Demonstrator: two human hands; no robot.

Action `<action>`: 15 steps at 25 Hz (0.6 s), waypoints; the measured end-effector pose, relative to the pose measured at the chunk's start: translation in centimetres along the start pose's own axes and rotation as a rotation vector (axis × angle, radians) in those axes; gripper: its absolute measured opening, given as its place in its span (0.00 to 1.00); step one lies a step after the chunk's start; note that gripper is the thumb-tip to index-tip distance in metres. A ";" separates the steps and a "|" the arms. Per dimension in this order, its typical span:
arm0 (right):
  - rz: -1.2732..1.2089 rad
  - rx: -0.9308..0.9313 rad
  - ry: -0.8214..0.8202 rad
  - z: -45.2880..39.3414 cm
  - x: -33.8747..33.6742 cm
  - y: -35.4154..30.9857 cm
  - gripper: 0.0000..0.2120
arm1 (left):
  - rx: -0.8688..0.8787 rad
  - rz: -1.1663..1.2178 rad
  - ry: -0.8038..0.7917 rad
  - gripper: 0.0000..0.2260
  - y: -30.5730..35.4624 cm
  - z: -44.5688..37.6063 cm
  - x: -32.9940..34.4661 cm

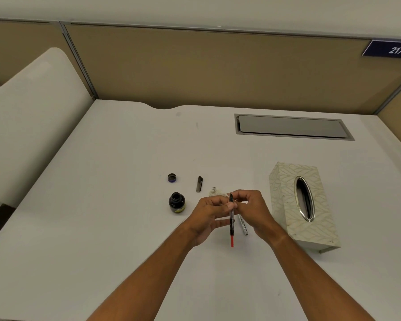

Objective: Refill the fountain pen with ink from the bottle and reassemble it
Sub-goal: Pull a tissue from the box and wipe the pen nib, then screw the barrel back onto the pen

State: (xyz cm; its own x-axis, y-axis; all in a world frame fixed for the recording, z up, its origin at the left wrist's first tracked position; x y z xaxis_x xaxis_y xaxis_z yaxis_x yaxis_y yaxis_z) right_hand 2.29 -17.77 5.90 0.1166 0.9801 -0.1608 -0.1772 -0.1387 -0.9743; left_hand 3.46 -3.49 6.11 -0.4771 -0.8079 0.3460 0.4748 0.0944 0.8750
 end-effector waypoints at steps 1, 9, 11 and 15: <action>0.013 0.011 -0.007 0.0 0.1 0.1 0.07 | 0.003 0.011 0.004 0.05 0.1 0.0 0.1; -0.106 0.138 -0.118 -0.7 0.0 0.1 0.10 | -0.001 -0.003 0.088 0.04 -0.2 -0.3 -0.1; -0.087 0.135 -0.010 -0.8 -0.4 0.4 0.10 | 0.004 0.036 0.108 0.06 -0.2 -0.5 -0.3; 0.337 0.096 0.265 -0.4 -1.4 2.3 0.07 | 0.020 0.095 0.136 0.08 0.1 -0.6 -0.6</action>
State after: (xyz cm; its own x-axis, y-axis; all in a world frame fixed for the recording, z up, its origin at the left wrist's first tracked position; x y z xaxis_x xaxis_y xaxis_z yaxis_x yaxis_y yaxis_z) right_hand 2.14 -19.53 3.77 0.2810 0.8103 -0.5142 -0.3372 -0.4182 -0.8434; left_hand 4.21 -3.35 5.79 -0.3260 -0.8659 0.3794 0.4977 0.1840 0.8476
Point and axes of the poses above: each hand's wrist, its own z-axis away from the middle knuckle, its own x-axis out of the palm, y = z × x, the point moved 2 cm from there along -z, towards the middle knuckle, and after that the axes turned 4 degrees about -z, right-handed, at the moved point
